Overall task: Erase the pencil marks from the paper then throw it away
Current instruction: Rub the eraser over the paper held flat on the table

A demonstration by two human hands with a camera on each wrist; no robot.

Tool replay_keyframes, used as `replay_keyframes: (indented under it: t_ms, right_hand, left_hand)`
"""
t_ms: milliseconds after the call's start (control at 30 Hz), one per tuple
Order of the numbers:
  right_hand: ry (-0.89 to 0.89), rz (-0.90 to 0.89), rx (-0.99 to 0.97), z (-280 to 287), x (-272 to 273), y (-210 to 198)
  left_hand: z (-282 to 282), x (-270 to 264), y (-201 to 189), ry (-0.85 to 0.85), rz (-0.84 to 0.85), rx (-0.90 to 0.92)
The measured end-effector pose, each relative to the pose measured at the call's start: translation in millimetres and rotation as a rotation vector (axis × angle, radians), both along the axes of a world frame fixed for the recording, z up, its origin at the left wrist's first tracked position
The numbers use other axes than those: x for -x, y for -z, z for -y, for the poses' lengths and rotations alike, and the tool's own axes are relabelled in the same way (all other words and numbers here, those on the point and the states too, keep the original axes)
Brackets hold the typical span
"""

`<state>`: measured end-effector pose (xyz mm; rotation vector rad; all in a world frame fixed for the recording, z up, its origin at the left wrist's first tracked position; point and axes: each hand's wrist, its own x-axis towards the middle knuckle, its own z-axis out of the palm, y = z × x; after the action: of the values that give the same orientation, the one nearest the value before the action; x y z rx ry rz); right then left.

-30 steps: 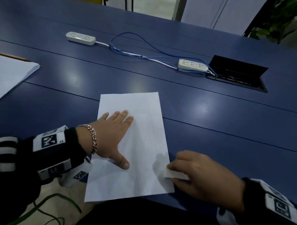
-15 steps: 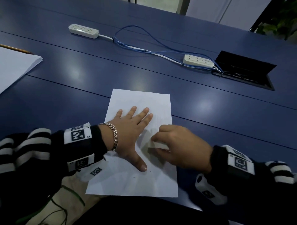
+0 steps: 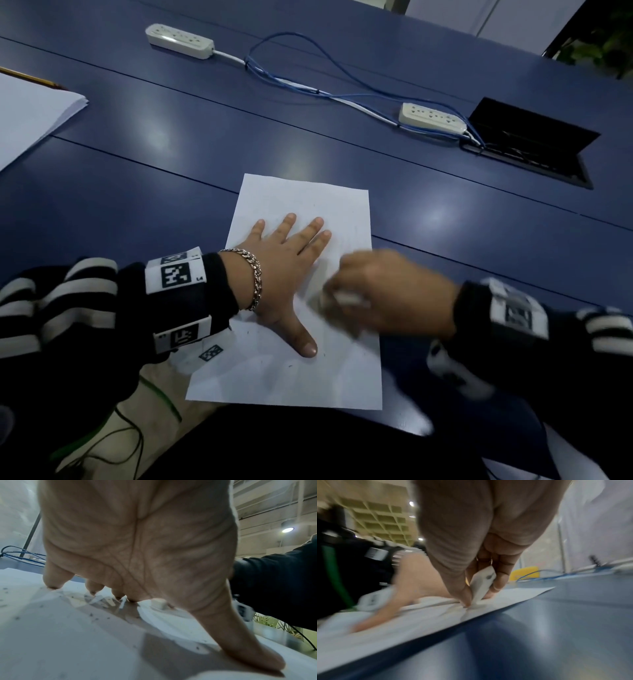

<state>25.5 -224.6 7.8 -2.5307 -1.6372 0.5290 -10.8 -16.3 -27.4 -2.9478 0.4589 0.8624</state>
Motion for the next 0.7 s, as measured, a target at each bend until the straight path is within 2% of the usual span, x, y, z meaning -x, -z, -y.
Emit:
replay_keyframes:
  t_ms: [100, 167, 267, 333, 467, 533, 600, 700]
  right_hand:
    - [0.208, 0.191, -0.034, 2.2, -51.5, -1.3]
    - [0.185, 0.224, -0.056, 3.6, -45.3, 0.3]
    - [-0.004, 0.041, -0.030, -1.1, 9.0, -4.5]
    - [-0.069, -0.022, 0.030, -1.5, 17.8, -6.1]
    - [0.121, 0.166, -0.040, -0.1, -42.9, -1.5]
    - [0.172, 0.200, -0.076, 5.8, -54.1, -0.5]
    - [0.094, 0.158, -0.064, 6.3, -32.9, -3.5]
    - [-0.095, -0.068, 0.031, 7.0, 15.9, -13.4]
  left_hand:
    - [-1.8, -0.2, -0.5, -0.005, -0.009, 0.011]
    - [-2.0, -0.7, -0.8, -0.004, -0.011, 0.007]
    - [-0.3, -0.7, -0.6, -0.001, -0.016, -0.010]
    - [0.7, -0.6, -0.4, 0.002, -0.017, -0.014]
    - [0.3, -0.4, -1.8, -0.001, -0.019, -0.005]
    - [-0.6, -0.8, -1.3, -0.006, -0.023, -0.001]
    - [-1.0, -0.6, -1.1, -0.013, -0.018, 0.001]
    - [0.0, 0.3, -0.8, -0.011, -0.021, -0.002]
